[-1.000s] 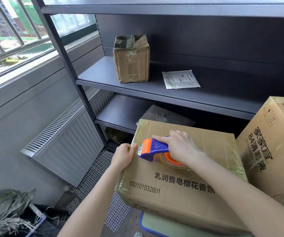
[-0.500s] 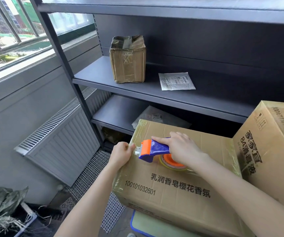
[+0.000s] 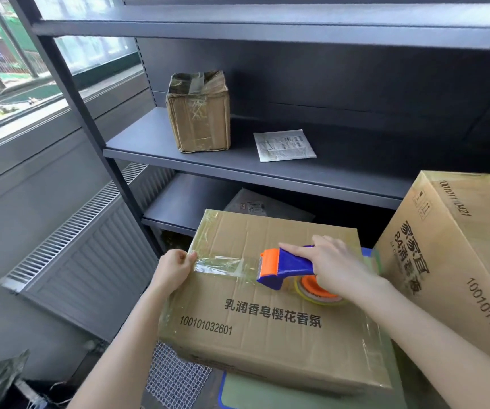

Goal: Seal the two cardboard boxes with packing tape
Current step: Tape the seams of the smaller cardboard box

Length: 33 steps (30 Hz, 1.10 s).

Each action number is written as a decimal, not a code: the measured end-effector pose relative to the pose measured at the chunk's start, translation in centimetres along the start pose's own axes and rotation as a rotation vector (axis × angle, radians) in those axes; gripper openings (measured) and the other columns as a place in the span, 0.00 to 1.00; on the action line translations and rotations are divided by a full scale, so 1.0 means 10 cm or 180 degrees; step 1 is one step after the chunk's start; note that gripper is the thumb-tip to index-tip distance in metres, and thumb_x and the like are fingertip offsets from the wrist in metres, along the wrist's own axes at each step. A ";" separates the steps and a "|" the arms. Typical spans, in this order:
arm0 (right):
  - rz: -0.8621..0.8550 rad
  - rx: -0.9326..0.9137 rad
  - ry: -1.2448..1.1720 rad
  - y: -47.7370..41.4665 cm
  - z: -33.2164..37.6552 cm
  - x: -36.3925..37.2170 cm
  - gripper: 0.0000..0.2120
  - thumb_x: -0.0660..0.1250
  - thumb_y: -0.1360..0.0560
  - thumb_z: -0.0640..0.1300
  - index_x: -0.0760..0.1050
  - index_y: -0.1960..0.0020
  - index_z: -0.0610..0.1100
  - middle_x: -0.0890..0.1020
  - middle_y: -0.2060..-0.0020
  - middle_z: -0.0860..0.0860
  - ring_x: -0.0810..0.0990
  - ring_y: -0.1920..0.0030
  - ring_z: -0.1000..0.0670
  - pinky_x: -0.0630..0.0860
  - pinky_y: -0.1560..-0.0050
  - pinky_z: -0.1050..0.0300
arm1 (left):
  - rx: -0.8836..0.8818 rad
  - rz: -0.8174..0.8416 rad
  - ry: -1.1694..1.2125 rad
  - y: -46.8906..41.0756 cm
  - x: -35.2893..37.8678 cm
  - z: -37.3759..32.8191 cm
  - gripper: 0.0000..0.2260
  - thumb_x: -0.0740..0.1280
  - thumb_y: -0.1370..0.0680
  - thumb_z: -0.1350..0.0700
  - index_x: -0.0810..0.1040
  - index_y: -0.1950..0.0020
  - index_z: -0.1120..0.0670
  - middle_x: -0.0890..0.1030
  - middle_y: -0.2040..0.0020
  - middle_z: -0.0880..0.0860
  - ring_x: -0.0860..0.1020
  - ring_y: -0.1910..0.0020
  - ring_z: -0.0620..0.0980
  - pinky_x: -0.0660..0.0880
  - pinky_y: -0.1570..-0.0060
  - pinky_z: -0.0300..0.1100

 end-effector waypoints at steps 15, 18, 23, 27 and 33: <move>-0.0247 0.0006 0.0631 -0.13 0.31 0.07 0.29 0.56 0.21 0.48 0.48 0.26 0.64 0.66 0.55 0.49 0.68 0.48 0.47 0.61 0.51 0.56 | 0.0778 -0.0426 -0.1999 0.43 0.41 -0.46 0.24 0.43 0.17 0.55 0.40 0.24 0.63 0.42 0.23 0.61 0.41 0.24 0.56 0.37 0.27 0.51; -0.0348 0.0064 0.0628 -0.12 0.30 0.05 0.28 0.56 0.21 0.47 0.49 0.26 0.63 0.67 0.54 0.49 0.68 0.48 0.46 0.62 0.49 0.55 | 0.0816 -0.0255 -0.1992 0.46 0.53 -0.50 0.25 0.42 0.17 0.52 0.39 0.25 0.63 0.39 0.24 0.61 0.38 0.25 0.56 0.36 0.27 0.50; -0.0350 0.0028 0.0725 -0.12 0.34 0.06 0.29 0.57 0.21 0.48 0.48 0.26 0.62 0.70 0.48 0.47 0.69 0.45 0.46 0.63 0.45 0.54 | 0.1503 0.0023 -0.1837 0.69 0.86 -0.85 0.26 0.41 0.18 0.48 0.39 0.24 0.59 0.40 0.23 0.56 0.38 0.25 0.51 0.32 0.30 0.43; -0.0324 -0.0008 0.0716 -0.15 0.35 0.09 0.28 0.58 0.21 0.49 0.49 0.26 0.62 0.71 0.47 0.46 0.69 0.44 0.45 0.64 0.44 0.54 | 0.1655 -0.0099 -0.1782 0.73 0.88 -0.90 0.25 0.44 0.18 0.51 0.40 0.23 0.58 0.42 0.23 0.55 0.39 0.24 0.49 0.34 0.27 0.42; -0.0330 -0.0015 0.0654 -0.18 0.31 0.11 0.29 0.59 0.22 0.50 0.49 0.26 0.63 0.72 0.47 0.47 0.69 0.44 0.46 0.63 0.43 0.54 | 0.1839 -0.0158 -0.1655 0.77 0.84 -0.89 0.26 0.44 0.19 0.48 0.41 0.23 0.56 0.43 0.22 0.53 0.39 0.24 0.46 0.33 0.28 0.40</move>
Point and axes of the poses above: each hand's wrist, its own y-axis away from the middle knuckle, its own x-axis out of the palm, z = x × y, the point moved 10 cm from there along -y, towards the middle knuckle
